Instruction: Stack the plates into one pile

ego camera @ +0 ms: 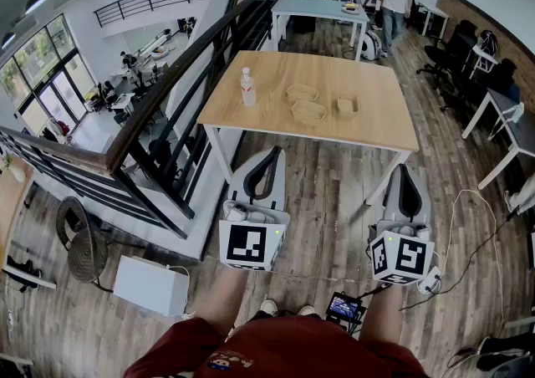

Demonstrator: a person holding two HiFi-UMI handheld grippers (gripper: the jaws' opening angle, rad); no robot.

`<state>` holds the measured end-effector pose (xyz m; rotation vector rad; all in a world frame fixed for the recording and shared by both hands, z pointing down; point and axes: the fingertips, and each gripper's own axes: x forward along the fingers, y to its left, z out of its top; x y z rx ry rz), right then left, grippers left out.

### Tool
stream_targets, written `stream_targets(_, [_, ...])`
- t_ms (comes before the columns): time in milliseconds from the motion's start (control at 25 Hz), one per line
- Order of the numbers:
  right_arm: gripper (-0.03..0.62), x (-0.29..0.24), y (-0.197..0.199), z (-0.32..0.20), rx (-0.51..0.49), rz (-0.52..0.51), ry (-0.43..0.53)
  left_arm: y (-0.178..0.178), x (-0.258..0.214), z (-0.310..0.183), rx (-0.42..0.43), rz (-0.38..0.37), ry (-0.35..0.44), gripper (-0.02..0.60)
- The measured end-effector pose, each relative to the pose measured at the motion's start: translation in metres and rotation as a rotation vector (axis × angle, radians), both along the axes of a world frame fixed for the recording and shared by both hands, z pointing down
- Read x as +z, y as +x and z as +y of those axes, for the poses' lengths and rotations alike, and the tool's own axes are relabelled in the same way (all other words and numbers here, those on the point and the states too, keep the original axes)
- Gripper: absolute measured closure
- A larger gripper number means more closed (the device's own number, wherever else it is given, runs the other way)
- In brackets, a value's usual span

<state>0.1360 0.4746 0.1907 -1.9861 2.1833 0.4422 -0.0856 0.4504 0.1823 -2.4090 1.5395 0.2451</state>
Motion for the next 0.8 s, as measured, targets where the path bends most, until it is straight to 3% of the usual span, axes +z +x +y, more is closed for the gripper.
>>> stream_targets(800, [0.585, 0.014, 0.040, 0.004, -0.002, -0.058, -0.006, 0.039, 0.010, 0.004, -0.004, -0.008, -0.003, 0.577])
